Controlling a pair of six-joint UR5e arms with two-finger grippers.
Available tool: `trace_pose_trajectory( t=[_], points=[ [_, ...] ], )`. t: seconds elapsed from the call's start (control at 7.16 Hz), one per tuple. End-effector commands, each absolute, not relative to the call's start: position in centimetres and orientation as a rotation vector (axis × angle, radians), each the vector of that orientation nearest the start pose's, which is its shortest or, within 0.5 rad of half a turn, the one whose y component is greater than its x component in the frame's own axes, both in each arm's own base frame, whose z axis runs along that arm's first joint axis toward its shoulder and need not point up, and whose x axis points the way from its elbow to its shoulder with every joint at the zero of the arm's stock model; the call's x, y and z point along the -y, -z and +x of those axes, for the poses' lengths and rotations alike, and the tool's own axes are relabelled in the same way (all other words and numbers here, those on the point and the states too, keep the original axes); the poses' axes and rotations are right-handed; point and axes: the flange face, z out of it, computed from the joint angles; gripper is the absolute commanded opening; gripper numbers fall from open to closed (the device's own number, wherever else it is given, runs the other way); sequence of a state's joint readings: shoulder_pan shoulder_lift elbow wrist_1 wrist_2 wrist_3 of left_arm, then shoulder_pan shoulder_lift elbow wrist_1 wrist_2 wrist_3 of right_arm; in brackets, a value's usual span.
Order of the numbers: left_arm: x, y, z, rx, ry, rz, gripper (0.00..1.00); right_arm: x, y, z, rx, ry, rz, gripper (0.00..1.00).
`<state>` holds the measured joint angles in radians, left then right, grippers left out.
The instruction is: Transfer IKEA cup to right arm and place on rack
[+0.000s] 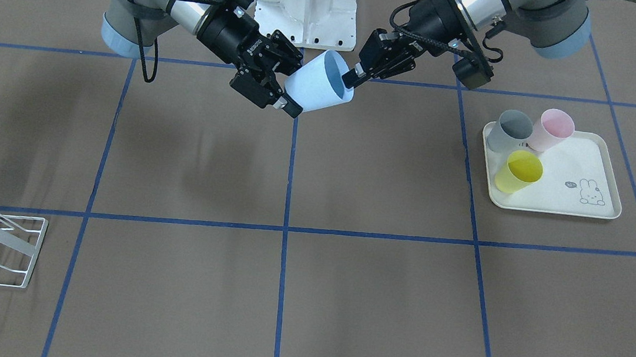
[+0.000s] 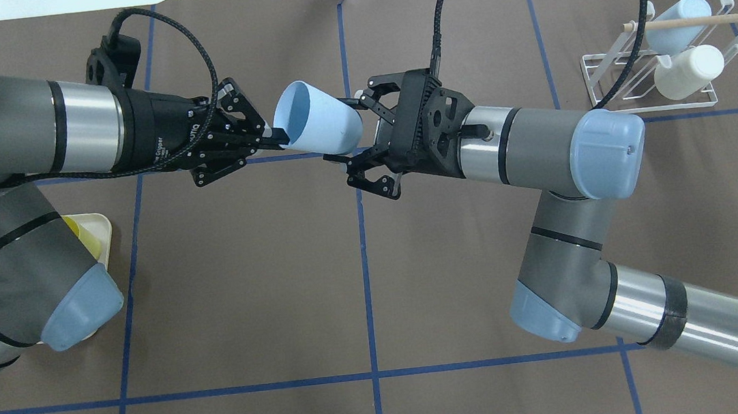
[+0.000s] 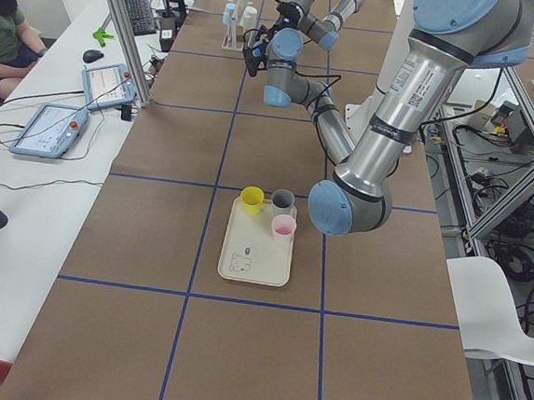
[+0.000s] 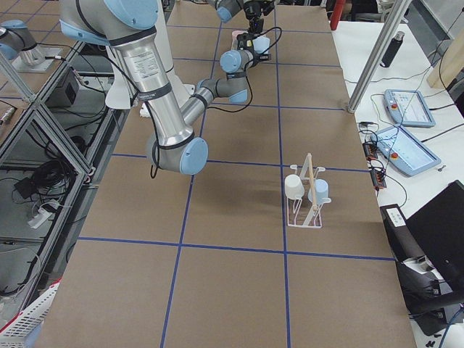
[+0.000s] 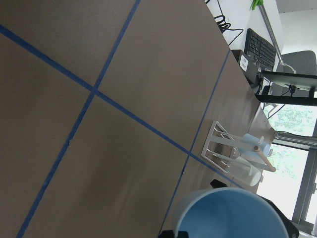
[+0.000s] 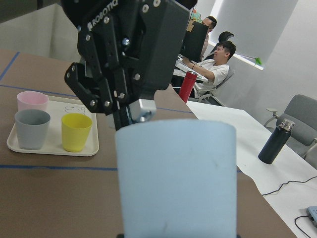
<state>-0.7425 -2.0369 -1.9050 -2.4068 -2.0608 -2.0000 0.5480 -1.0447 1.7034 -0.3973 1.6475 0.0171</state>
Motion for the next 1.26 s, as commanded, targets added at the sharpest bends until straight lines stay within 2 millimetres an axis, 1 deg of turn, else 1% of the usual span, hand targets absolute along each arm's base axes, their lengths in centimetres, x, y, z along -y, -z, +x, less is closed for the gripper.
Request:
trace_pose_trajectory(
  t=[0.0,0.28,0.42,0.56,0.7,0.84,0.98,1.12],
  points=[
    [43.3,-15.7,34.4,-1.644,0.498,-0.120,1.00,41.8,-16.9,-44.0,0.981,0.775,1.629,0.70],
    [43.3,-15.8,33.9,-1.646,0.464,-0.081,1.00,42.0,-17.2,-43.9,0.971,0.774,1.629,0.63],
    [43.6,-16.0,33.1,-1.645,0.470,-0.072,1.00,42.2,-17.2,-43.8,0.969,0.771,1.628,0.60],
    [44.4,-17.4,32.2,-1.622,0.502,-0.062,1.00,43.1,-17.4,-43.1,0.952,0.758,1.616,0.57],
    [45.1,-19.6,30.7,-1.589,0.503,-0.016,1.00,44.7,-18.0,-42.2,0.908,0.750,1.574,0.55],
    [45.0,-23.6,30.2,-1.517,0.462,0.045,1.00,46.4,-18.4,-41.1,0.845,0.748,1.512,0.51],
    [45.9,-26.4,28.7,-1.426,0.441,0.110,1.00,47.7,-18.6,-39.5,0.785,0.749,1.453,0.51],
    [46.0,-29.8,27.2,-1.330,0.402,0.161,1.00,48.7,-19.3,-36.8,0.707,0.746,1.373,0.50]
  ],
)
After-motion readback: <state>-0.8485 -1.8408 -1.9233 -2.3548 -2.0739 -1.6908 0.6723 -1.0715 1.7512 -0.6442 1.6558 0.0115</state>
